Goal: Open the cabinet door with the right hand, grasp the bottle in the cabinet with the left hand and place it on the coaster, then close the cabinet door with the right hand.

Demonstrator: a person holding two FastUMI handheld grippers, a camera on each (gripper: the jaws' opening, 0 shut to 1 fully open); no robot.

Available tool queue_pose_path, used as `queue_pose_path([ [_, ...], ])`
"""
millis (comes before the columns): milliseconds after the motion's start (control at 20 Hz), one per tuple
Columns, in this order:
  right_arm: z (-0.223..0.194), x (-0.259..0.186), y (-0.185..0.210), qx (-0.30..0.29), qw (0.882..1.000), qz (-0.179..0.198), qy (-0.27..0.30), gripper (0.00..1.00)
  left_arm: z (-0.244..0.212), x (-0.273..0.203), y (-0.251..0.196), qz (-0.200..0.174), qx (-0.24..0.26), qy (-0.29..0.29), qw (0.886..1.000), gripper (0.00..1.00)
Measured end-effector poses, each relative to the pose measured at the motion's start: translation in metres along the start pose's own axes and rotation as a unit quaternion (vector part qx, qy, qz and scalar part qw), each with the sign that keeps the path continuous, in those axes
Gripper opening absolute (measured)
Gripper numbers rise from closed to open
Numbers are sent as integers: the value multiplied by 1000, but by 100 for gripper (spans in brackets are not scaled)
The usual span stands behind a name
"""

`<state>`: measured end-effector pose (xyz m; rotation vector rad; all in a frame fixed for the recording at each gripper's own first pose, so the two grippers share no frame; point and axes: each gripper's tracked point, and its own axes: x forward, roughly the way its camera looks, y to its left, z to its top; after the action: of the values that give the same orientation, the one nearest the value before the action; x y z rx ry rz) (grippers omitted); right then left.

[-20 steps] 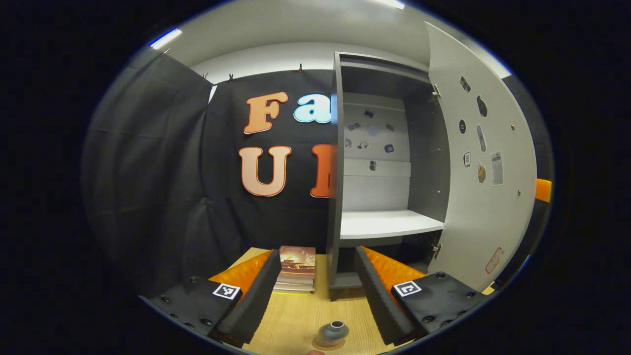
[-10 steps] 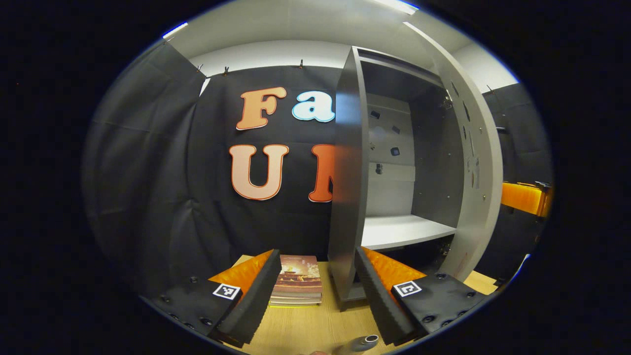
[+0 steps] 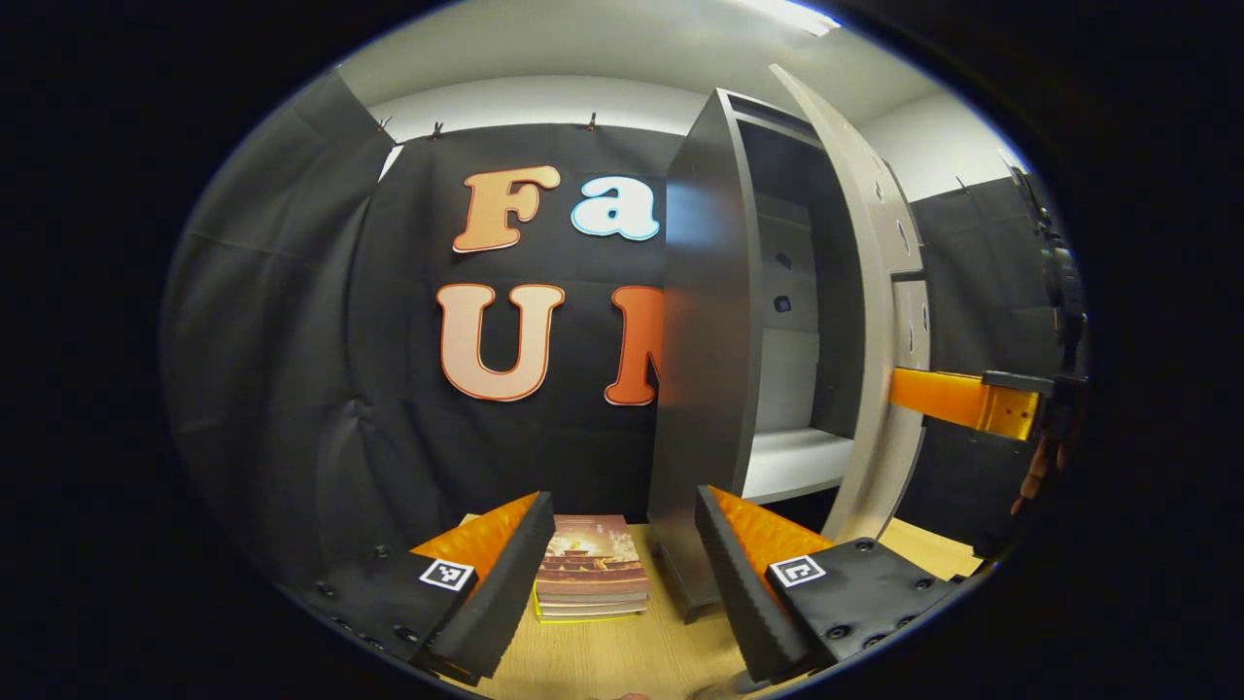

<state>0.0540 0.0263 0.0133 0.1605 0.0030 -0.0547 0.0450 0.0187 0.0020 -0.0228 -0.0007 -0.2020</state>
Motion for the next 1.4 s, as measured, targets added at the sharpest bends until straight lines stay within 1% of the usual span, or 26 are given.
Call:
queue_pose_path([
  [50, 0, 1, 1, 2, 1000, 4, 2, 34, -3, 2, -2, 3, -3, 0, 1000, 95],
  [200, -1, 9, 4, -4, 1000, 11, 6, 34, -3, 4, 0, 14, -12, 3, 1000, 94],
  [350, -2, 13, 7, 2, 1000, 21, 10, 34, -5, 3, 3, 32, -16, 3, 999, 96],
  [450, -3, 13, 8, -2, 1000, 21, 10, 34, -4, 3, 4, 43, -13, 3, 999, 94],
  [550, -2, 18, 6, -6, 1000, 19, 8, 34, -4, 4, 4, 49, -14, 3, 999, 95],
  [700, -2, 22, 7, 0, 1000, 21, 6, 34, -3, 1, 5, 61, -13, 2, 998, 94],
  [750, -1, 21, 8, 1, 1000, 22, 5, 31, -1, -1, 3, 63, -12, 1, 998, 94],
  [800, -2, 23, 7, 1, 1000, 22, 5, 34, 0, -1, 3, 66, -12, 1, 998, 95],
  [1000, -1, 25, 7, -1, 1000, 22, 7, 34, 1, -4, 5, 79, -16, -4, 997, 95],
  [1100, -1, 26, 7, -4, 1000, 25, 6, 34, 1, -6, 8, 90, -27, -7, 996, 95],
  [1250, -2, 27, 8, -2, 1000, 24, 7, 34, 5, -8, 10, 95, -40, -11, 995, 94],
  [1400, -1, 27, 8, 1, 1000, 27, 8, 34, 11, -9, 18, 109, -29, -12, 994, 95],
])
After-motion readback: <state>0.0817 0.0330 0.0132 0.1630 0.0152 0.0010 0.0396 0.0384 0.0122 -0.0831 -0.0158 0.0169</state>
